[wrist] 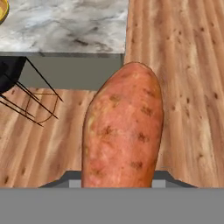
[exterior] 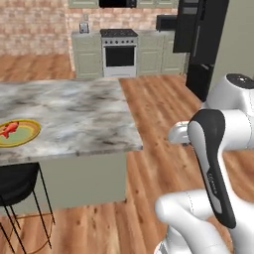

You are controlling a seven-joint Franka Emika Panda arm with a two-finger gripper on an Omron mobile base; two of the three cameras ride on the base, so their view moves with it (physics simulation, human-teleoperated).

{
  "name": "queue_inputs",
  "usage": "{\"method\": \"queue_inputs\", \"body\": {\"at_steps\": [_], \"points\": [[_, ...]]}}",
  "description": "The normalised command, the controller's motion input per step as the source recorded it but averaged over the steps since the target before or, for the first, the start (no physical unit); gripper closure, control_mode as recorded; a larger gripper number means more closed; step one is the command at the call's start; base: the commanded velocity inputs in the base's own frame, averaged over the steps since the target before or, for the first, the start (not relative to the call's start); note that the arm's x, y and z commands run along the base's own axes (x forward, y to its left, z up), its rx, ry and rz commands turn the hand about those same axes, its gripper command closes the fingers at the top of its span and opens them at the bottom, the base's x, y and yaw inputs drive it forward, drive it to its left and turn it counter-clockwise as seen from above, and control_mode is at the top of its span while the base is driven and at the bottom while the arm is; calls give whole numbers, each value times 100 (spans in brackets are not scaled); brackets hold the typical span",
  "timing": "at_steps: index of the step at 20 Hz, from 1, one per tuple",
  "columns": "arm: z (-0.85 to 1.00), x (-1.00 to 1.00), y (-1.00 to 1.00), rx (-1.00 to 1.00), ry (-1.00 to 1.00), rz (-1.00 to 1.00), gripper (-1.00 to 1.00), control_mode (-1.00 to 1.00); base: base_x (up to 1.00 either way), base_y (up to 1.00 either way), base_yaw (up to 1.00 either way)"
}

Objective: Take the cheese, fish, and sweet potato from the fridge and place them on the plate on the dining counter to create an appetizer plate.

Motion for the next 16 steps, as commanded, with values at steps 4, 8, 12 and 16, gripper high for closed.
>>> {"method": "queue_inputs", "body": {"at_steps": [4,8,12,16], "points": [[0,0,0,0,0,0,100,100,0,100,-23],[0,0,0,0,0,0,100,100,0,100,-21],[0,0,0,0,0,0,100,100,0,100,-16],[0,0,0,0,0,0,100,100,13,100,-13]]}}
